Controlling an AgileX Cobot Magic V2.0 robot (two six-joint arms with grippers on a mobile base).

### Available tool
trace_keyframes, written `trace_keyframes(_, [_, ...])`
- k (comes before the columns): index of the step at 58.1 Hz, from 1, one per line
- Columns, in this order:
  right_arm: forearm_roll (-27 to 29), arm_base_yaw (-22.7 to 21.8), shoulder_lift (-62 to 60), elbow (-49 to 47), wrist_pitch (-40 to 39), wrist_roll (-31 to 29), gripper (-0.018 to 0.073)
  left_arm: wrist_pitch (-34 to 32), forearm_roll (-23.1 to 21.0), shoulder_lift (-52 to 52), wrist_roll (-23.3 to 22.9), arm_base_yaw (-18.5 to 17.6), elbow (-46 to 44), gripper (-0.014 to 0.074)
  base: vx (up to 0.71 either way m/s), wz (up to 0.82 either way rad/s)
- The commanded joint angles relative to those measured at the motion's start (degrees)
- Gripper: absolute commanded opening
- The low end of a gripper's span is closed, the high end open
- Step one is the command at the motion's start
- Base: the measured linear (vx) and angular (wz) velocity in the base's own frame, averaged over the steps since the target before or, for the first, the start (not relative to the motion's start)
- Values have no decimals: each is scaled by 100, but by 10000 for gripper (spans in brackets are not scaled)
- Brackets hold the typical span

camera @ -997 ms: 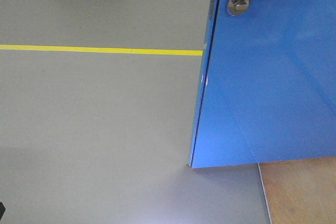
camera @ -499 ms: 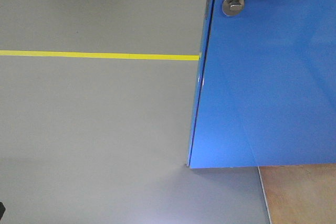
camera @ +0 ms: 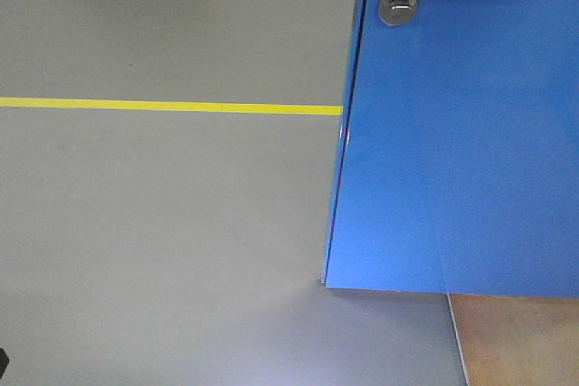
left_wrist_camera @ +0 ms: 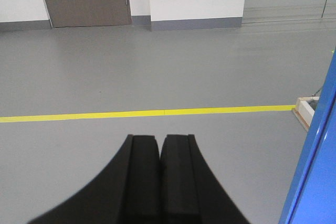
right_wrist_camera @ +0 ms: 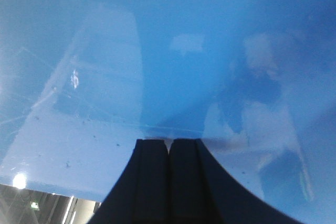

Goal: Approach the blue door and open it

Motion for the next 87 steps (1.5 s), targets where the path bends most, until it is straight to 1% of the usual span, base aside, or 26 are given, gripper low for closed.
trace_keyframes(1, [118,-46,-266,-205,-432,-42,8,-485,-17,-79,-37,2,-175,73,13,-1])
trace_keyframes(33, [118,-46,-266,-205,-437,-42,8,-485,-17,-79,-37,2,-175,73,9,-2])
trace_keyframes(66, [118,-46,-257,-205,-437,-42,8,-485,-17,-79,-37,2,-175,73,1,-1])
trace_keyframes(68, [56,-46,-258,-205,-437,-42,8,-485,-17,-79,-37,2,-175,73,0,0])
trace_keyframes(72, [-364,-52,-258,-205,-514,-85,8,-485,-17,-79,-37,2,-175,73,0,0])
trace_keyframes(74, [-866,-52,-264,-205,-488,-85,8,-485,-17,-79,-37,2,-175,73,0,0])
trace_keyframes(77, [-1478,-52,-303,-205,-339,-85,8,-485,-17,-79,-37,2,-175,73,0,0])
trace_keyframes(78, [-1860,-52,-324,-205,-279,-85,8,-485,-17,-79,-37,2,-175,73,0,0])
trace_keyframes(79, [-1999,-47,-347,-205,-244,-85,8,-485,-17,-79,-37,2,-175,73,0,0])
trace_keyframes(80, [-2582,-29,-379,-205,-89,-85,8,-485,-17,-79,-37,2,-175,73,0,0])
trace_keyframes(82, [-3183,16,-457,-205,95,-85,8,-485,-17,-79,-37,2,-175,73,0,0])
trace_keyframes(83, [-3639,60,-484,-205,233,-85,8,-485,-17,-79,-37,2,-175,73,0,0])
trace_keyframes(87, [-4781,180,-637,-186,591,-127,8,-485,-17,-79,-37,2,-175,73,0,0])
